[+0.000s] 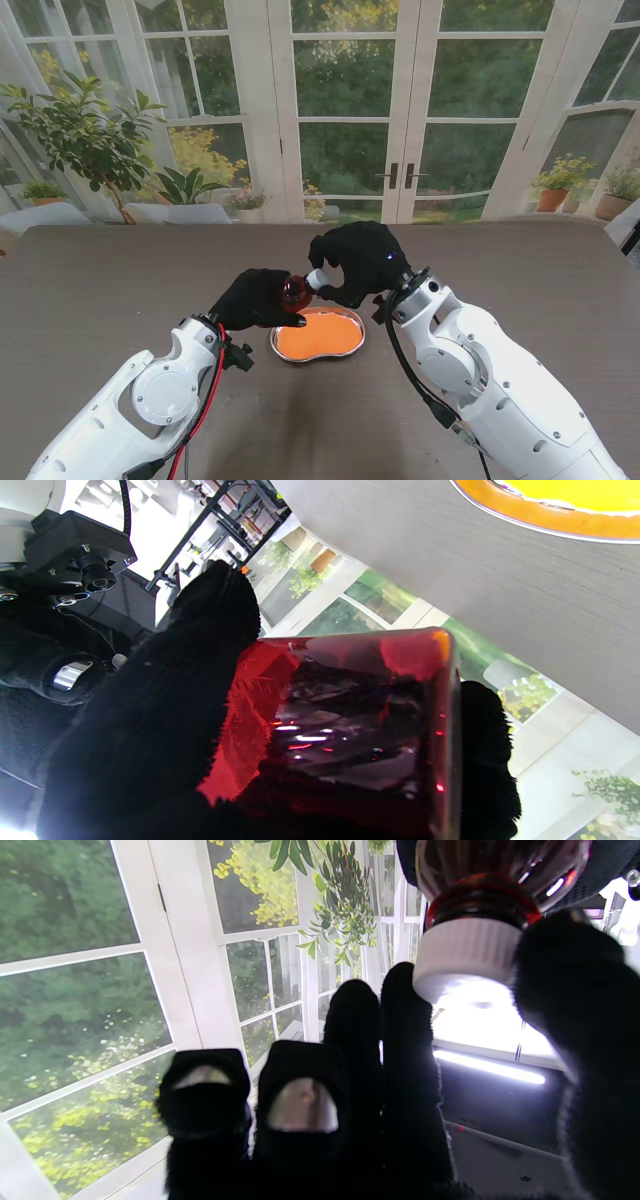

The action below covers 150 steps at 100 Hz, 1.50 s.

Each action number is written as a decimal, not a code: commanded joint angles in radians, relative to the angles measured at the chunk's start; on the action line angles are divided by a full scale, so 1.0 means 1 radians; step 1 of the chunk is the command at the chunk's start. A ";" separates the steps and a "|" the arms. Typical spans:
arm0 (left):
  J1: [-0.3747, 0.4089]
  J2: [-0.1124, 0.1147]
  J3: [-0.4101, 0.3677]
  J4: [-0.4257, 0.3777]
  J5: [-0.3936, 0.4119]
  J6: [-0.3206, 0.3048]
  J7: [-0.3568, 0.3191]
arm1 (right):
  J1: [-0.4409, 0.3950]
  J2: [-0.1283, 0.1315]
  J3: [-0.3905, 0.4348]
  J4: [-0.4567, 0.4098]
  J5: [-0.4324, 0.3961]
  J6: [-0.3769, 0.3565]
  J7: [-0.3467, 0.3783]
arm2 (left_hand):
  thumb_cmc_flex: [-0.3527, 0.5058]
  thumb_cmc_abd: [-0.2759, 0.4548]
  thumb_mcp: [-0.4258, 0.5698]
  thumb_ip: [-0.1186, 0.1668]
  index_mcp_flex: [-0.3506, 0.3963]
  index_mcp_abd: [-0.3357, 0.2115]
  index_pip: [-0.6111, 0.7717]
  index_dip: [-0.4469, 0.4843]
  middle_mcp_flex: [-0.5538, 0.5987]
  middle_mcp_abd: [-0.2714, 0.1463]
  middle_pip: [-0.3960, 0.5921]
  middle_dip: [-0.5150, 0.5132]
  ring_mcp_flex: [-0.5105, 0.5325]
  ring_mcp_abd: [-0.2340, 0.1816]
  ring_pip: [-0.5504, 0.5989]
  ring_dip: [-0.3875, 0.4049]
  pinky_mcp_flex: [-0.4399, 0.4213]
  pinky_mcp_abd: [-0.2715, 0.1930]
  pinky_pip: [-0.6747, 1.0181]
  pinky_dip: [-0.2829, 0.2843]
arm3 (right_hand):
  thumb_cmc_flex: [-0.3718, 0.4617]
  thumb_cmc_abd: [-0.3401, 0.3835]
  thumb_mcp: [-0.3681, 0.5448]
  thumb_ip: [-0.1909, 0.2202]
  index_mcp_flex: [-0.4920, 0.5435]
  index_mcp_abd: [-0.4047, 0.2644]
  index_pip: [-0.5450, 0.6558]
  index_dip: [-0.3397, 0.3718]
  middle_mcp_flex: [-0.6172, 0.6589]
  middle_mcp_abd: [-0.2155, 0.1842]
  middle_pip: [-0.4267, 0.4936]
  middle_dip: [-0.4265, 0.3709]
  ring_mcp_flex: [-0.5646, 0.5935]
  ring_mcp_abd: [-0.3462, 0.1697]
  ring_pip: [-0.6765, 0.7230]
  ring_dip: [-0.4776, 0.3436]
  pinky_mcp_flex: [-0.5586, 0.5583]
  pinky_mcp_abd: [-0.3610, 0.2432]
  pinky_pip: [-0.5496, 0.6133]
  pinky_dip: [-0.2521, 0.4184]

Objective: Collect the cotton balls from the tray into a sample bottle

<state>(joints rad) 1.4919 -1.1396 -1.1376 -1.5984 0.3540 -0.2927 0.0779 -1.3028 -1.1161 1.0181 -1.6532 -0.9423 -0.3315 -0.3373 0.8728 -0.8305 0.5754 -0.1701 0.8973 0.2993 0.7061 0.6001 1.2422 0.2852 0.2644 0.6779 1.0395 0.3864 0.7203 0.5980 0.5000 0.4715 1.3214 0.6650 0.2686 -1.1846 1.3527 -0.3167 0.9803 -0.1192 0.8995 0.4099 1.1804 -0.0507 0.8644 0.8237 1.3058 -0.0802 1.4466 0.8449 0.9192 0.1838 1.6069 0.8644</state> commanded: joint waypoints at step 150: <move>-0.002 -0.008 0.002 -0.001 -0.009 -0.002 -0.003 | 0.005 -0.020 -0.030 0.033 0.030 -0.013 -0.042 | 0.196 0.276 0.309 0.005 0.147 -0.165 0.112 0.010 0.043 -0.032 0.016 -0.002 0.013 0.025 0.018 0.003 -0.025 -0.007 0.014 0.007 | 0.168 -0.156 0.058 -0.176 0.072 -0.099 0.221 -0.202 0.128 -0.043 -0.040 0.001 0.014 -0.025 0.067 0.035 0.053 -0.006 0.036 -0.023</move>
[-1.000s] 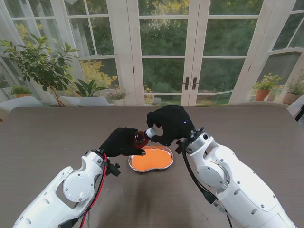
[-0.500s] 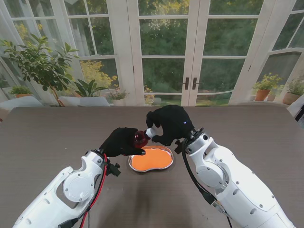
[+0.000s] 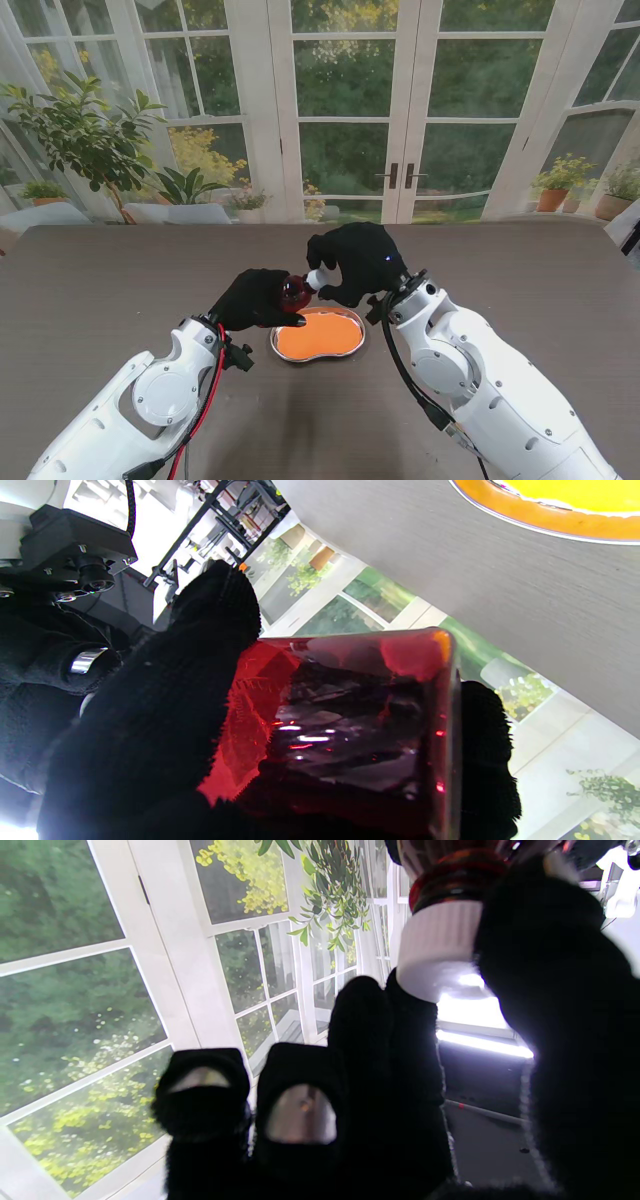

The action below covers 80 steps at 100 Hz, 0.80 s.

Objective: Collect the cotton balls from the tray into a sample bottle

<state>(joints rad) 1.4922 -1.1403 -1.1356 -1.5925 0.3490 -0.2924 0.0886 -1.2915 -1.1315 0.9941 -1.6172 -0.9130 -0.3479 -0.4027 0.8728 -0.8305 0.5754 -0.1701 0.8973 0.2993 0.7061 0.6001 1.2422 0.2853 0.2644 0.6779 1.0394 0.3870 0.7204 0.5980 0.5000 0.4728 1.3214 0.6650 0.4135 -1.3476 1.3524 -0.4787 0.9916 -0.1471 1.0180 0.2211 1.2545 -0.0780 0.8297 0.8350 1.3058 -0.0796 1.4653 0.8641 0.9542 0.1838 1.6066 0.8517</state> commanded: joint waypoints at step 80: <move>-0.011 -0.012 0.008 0.002 -0.002 -0.007 0.005 | -0.010 0.002 -0.002 -0.030 0.027 0.052 0.105 | 0.193 0.274 0.310 0.005 0.150 -0.172 0.111 0.010 0.046 -0.038 0.016 -0.004 0.018 0.020 0.018 0.002 -0.020 -0.014 0.015 0.005 | -0.210 0.225 -0.001 0.077 0.197 0.017 -0.038 0.085 0.121 0.038 -0.018 -0.039 0.012 0.015 0.094 0.030 0.016 0.034 0.053 0.011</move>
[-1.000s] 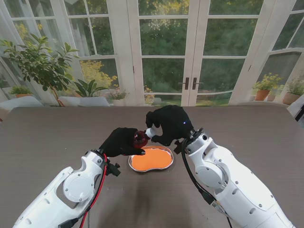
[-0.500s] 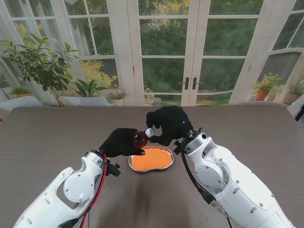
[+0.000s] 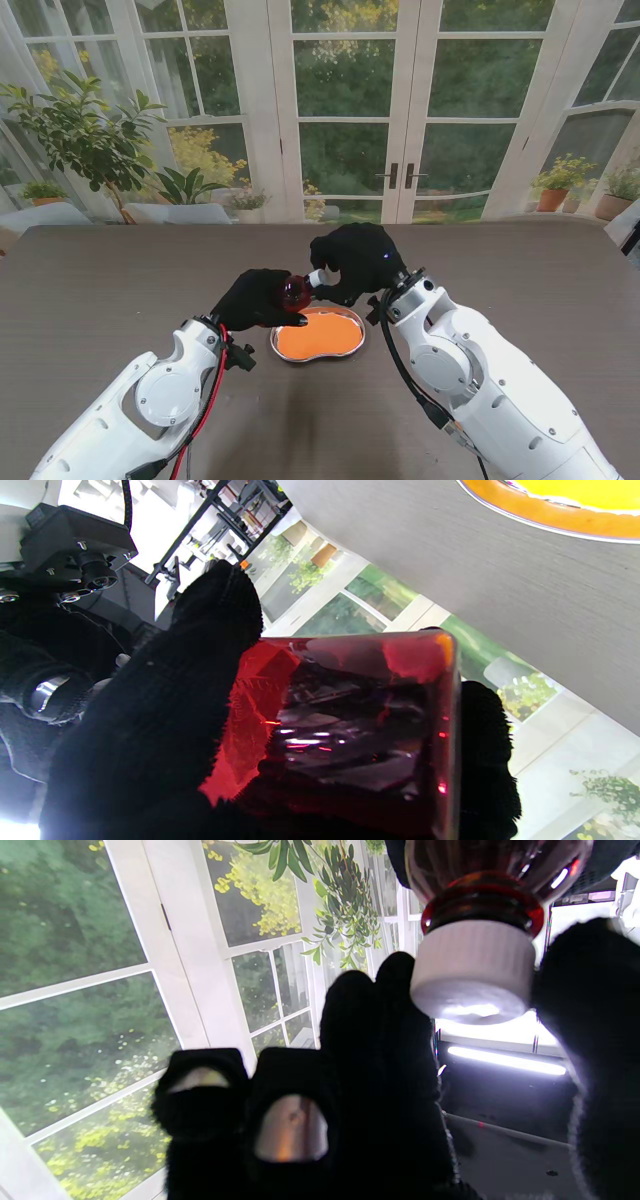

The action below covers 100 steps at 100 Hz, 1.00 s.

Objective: Collect the cotton balls from the tray into a sample bottle

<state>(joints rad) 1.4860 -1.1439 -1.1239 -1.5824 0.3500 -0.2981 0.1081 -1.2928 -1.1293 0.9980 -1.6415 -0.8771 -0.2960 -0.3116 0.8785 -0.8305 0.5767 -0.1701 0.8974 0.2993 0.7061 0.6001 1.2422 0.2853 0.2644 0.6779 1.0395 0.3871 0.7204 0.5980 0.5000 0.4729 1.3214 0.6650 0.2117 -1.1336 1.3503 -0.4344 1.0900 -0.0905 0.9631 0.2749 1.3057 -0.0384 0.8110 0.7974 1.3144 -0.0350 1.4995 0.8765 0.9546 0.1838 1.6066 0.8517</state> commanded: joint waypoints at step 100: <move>0.005 -0.004 -0.005 -0.019 -0.001 0.015 -0.032 | -0.003 0.014 -0.020 -0.009 -0.168 0.046 -0.096 | 0.187 0.267 0.317 0.003 0.152 -0.163 0.110 0.006 0.054 -0.026 0.020 -0.006 0.041 0.030 0.025 0.001 -0.004 -0.002 0.025 0.007 | 0.022 0.003 -0.012 -0.010 0.091 -0.069 0.072 0.022 0.086 -0.017 0.024 0.023 0.004 -0.056 0.099 0.037 0.034 0.022 0.060 0.001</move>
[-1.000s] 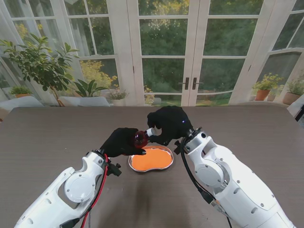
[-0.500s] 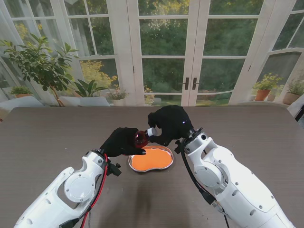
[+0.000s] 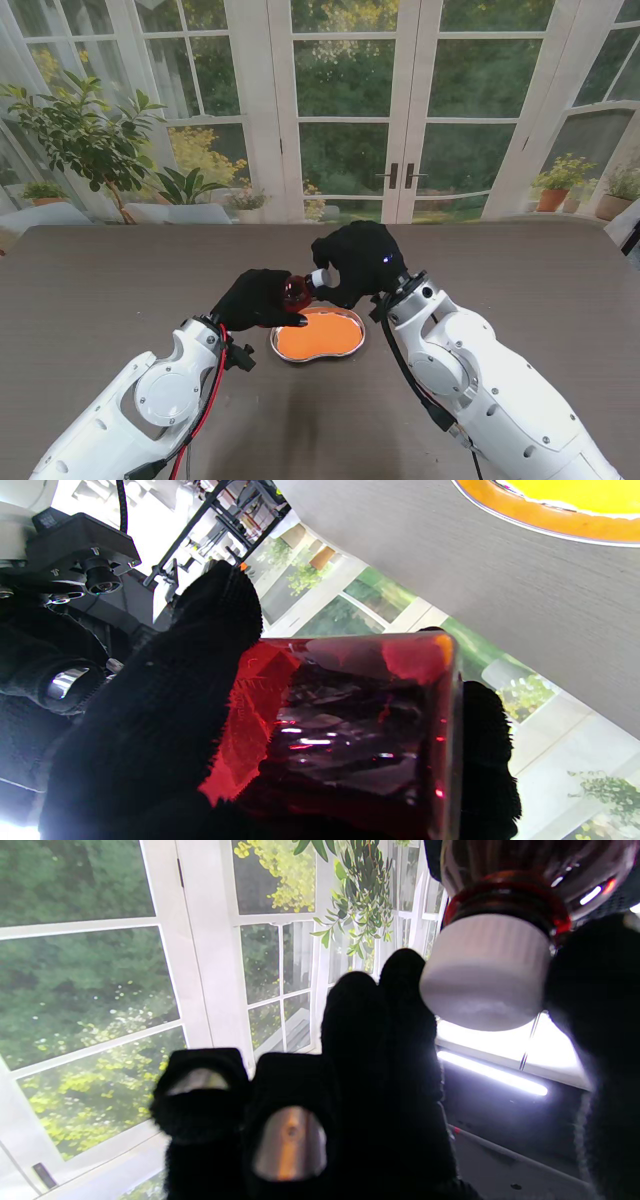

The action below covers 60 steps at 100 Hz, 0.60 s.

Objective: Collect the cotton balls from the tray into a sample bottle

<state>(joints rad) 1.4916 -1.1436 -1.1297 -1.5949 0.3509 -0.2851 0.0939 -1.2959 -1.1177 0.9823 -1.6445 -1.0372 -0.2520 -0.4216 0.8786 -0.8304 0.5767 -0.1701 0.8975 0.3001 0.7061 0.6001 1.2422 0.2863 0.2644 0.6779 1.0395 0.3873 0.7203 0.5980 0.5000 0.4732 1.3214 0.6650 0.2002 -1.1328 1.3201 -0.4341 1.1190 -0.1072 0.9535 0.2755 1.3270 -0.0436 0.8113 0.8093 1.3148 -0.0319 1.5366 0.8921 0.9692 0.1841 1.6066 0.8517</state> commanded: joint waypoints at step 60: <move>0.002 0.003 -0.005 -0.014 0.009 0.006 -0.038 | 0.017 0.025 -0.021 -0.011 -0.107 0.043 0.032 | 0.176 0.250 0.346 -0.005 0.164 -0.159 0.113 -0.002 0.078 -0.014 0.035 -0.022 0.098 0.033 0.038 -0.004 0.060 0.019 0.082 0.021 | 0.026 0.104 -0.014 0.008 0.053 -0.056 0.082 0.028 0.059 -0.020 0.024 0.014 0.005 -0.080 0.062 0.024 0.018 0.005 0.061 0.000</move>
<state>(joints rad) 1.4907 -1.1405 -1.1328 -1.5957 0.3564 -0.2792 0.0755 -1.2773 -1.0953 0.9621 -1.6506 -1.1357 -0.2139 -0.4069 0.8786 -0.8305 0.5767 -0.1701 0.8992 0.3219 0.7061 0.5982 1.2532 0.3051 0.2784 0.6654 1.0902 0.3927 0.7321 0.5980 0.5492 0.4974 1.3448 0.6650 0.1873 -1.0602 1.2778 -0.4368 1.1199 -0.1220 0.9657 0.2755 1.3275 -0.0518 0.8118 0.8125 1.3148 -0.0366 1.5375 0.8927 0.9696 0.1841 1.6066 0.8517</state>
